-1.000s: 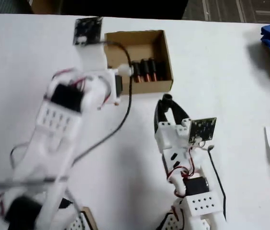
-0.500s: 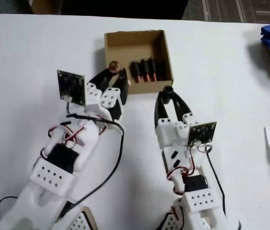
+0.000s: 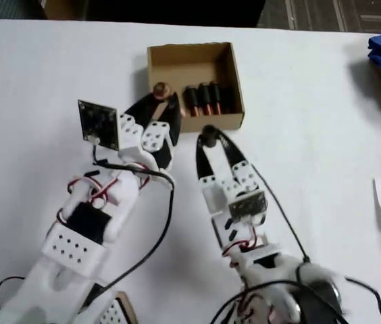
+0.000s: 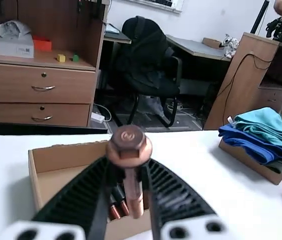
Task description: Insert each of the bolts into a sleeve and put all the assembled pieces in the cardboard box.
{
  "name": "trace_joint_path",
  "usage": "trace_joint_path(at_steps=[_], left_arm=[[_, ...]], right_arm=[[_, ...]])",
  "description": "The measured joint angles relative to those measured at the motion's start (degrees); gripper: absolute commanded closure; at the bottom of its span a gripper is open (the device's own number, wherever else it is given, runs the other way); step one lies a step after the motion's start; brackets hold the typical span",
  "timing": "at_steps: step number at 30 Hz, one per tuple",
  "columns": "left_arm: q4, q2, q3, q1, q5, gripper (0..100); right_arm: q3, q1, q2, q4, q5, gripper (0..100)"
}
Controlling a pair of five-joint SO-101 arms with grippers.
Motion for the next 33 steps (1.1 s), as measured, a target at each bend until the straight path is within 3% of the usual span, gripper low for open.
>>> trace_joint_path(at_steps=[6,12,20,33], left_arm=[[0.35,0.44,0.0,1.67,-0.09,97],[0.88,9.85,-6.51,2.11,-1.14,97],[9.93,15.03,-15.47,2.2,-2.73,97],[6.51,15.82,-11.16,8.26,-3.25,97]], right_arm=[[-0.53,-0.18,9.76,-4.92,0.0,97.9],[-4.66,-0.26,17.32,-4.92,0.0,97.9],[-8.97,2.2,23.56,-5.89,0.0,97.9],[-9.14,1.32,24.26,-6.33,0.0,97.9]])
